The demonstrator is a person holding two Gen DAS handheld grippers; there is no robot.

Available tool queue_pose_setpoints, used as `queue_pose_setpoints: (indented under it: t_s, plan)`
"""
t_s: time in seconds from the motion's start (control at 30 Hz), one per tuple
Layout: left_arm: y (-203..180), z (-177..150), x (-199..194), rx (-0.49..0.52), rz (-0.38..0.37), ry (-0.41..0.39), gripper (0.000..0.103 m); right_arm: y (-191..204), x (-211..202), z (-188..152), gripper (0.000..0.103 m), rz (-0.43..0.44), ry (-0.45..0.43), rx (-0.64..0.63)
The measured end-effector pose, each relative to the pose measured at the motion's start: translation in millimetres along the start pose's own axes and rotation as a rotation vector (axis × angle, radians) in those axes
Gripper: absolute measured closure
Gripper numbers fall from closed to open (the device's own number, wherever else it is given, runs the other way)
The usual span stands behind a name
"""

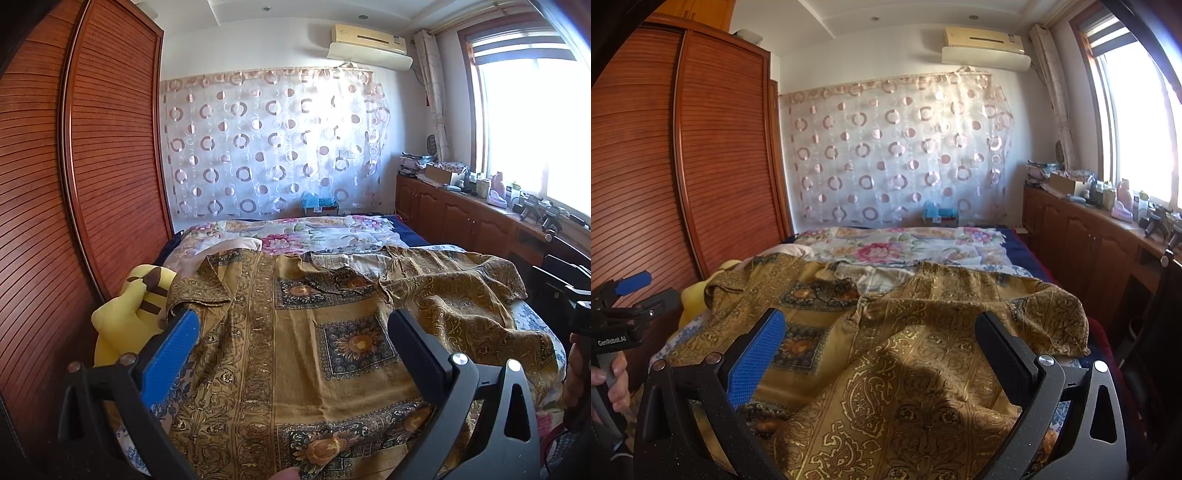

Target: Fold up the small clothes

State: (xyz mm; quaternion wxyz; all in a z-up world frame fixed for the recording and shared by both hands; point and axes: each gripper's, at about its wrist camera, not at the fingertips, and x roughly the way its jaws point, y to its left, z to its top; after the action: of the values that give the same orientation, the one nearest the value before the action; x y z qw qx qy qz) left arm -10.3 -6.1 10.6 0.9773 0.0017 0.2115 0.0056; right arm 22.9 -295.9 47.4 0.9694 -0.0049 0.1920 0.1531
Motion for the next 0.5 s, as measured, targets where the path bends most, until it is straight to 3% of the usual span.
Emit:
queue_pose_setpoints:
  t_s: [0.5]
  plan:
    - [-4.1, 2.3, -3.0, 0.006, 0.004, -0.013, 0.0, 2.0, -1.3, 0.8, 0.0, 0.003, -0.002, 0.0]
